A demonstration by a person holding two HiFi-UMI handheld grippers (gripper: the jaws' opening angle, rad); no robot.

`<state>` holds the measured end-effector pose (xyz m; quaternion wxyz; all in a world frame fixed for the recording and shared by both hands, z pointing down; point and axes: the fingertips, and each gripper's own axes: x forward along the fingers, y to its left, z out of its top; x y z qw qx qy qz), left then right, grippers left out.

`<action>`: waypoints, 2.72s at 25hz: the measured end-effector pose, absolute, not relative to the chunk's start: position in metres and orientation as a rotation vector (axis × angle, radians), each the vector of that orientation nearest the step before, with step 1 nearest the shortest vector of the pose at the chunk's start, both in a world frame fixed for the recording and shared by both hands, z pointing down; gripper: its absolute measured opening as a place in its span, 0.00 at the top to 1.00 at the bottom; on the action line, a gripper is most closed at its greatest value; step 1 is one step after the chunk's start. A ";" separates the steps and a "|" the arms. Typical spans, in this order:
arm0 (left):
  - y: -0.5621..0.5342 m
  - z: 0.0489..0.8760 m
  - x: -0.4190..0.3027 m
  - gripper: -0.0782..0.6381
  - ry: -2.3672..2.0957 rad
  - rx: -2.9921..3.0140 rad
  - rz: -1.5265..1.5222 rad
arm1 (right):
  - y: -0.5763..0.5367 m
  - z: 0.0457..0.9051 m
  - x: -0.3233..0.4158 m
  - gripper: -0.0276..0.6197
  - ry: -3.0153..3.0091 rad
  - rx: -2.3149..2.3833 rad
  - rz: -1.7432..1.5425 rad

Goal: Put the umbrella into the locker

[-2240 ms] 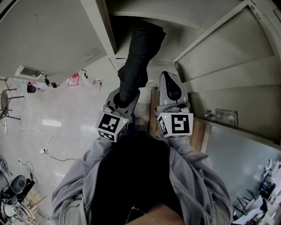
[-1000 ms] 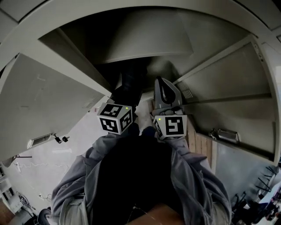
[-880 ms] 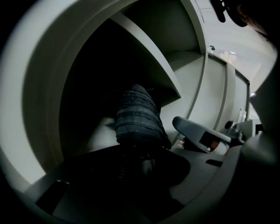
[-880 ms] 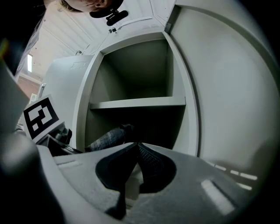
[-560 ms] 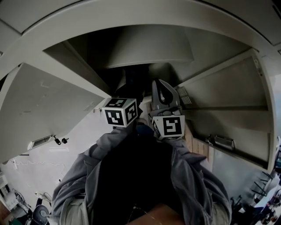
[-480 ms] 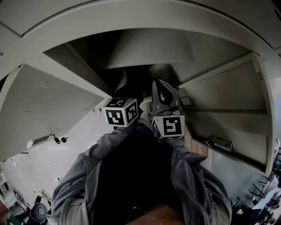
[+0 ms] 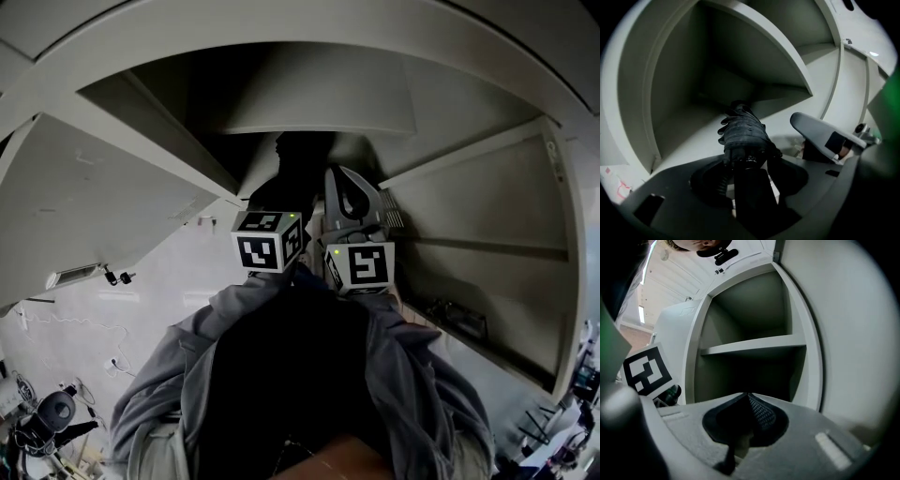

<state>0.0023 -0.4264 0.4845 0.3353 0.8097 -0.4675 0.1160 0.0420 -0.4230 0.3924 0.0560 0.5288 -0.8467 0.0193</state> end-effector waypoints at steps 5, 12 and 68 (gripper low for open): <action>-0.422 0.486 0.005 0.54 -1.288 2.161 0.393 | -0.420 0.393 0.045 0.95 -2.590 1.579 0.052; -0.419 0.489 0.015 0.40 -1.324 2.304 0.657 | -0.414 0.398 0.050 0.95 -2.592 1.580 0.067; -0.419 0.467 0.055 0.88 -1.050 2.627 0.322 | -0.395 0.377 0.070 0.95 -2.559 1.655 -0.004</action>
